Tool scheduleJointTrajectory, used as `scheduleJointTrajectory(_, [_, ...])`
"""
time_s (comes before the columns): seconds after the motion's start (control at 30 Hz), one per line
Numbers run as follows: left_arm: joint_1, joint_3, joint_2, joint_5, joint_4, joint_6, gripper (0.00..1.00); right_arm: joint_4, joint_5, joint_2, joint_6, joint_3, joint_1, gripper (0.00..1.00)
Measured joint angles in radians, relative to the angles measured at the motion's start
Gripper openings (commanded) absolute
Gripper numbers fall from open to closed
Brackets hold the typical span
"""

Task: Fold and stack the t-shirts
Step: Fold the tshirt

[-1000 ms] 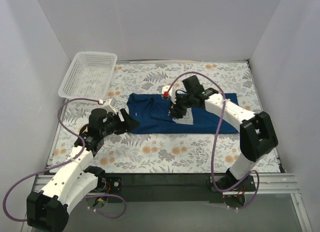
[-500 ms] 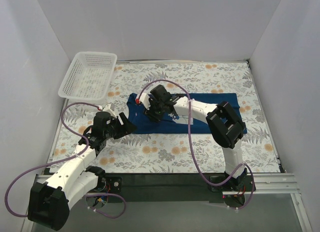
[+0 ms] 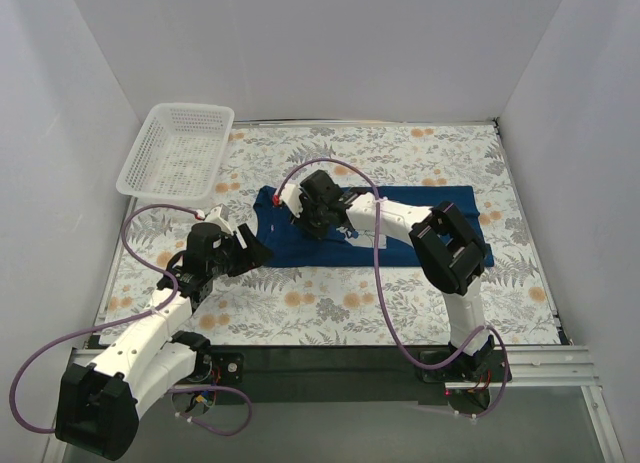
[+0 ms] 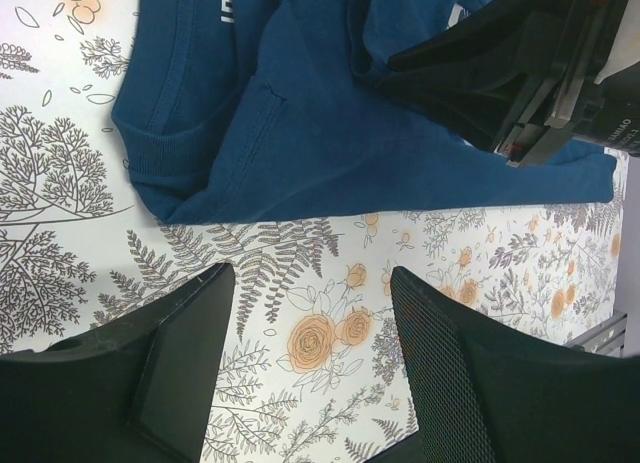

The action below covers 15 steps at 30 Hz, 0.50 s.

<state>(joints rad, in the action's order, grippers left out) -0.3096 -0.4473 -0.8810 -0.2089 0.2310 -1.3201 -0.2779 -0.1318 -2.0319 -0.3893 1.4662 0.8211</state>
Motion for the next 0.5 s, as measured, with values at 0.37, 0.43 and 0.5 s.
scheduleJointTrajectory(0.37, [0.000,0.010,-0.002,0.000,-0.007,0.000,0.58,0.002,0.016,0.025,0.009,0.000,-0.013,0.01])
scheduleJointTrajectory(0.43, [0.000,0.010,-0.008,0.000,-0.008,0.004,0.58,0.003,0.017,0.051,0.016,0.000,-0.028,0.01])
scheduleJointTrajectory(0.5, [0.000,0.009,-0.018,0.000,-0.008,0.006,0.58,0.008,0.021,0.082,0.023,0.000,-0.057,0.01])
